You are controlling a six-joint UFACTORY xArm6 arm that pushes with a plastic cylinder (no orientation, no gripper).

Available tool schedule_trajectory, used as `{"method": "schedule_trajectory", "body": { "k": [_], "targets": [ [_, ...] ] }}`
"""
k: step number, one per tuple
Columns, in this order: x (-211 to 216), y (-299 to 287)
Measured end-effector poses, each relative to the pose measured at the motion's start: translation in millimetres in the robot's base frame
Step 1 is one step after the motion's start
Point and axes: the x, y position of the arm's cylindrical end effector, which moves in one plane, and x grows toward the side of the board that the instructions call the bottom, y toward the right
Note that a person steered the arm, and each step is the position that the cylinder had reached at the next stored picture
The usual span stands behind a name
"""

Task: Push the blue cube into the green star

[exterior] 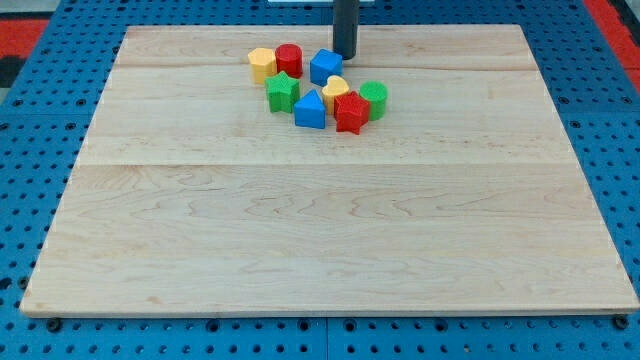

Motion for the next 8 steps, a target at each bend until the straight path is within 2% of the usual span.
{"method": "schedule_trajectory", "body": {
  "k": [3, 4, 5, 6, 8],
  "targets": [
    [30.0, -1.5],
    [21.7, -4.3],
    [-7.2, -6.4],
    [-6.7, -8.7],
    [31.9, -13.4]
  ]
}}
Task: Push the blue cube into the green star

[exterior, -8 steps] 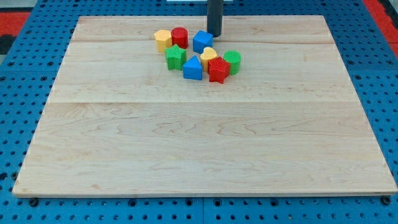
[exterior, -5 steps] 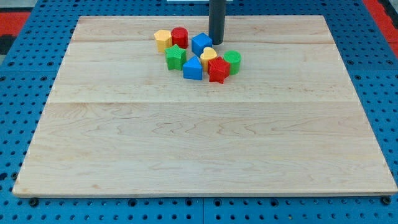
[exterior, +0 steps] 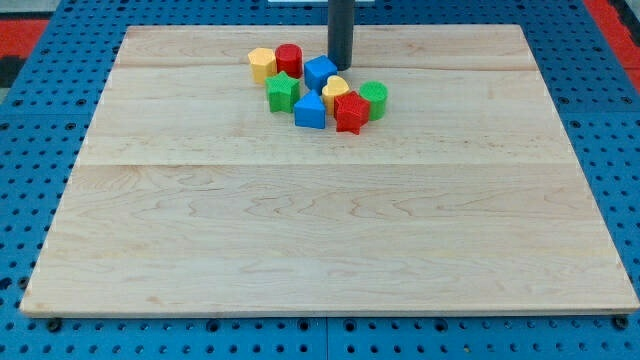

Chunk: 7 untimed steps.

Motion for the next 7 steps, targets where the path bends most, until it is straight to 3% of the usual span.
{"method": "schedule_trajectory", "body": {
  "k": [2, 6, 7],
  "targets": [
    [15.1, -59.7],
    [99.1, -93.0],
    [99.9, -67.6]
  ]
}}
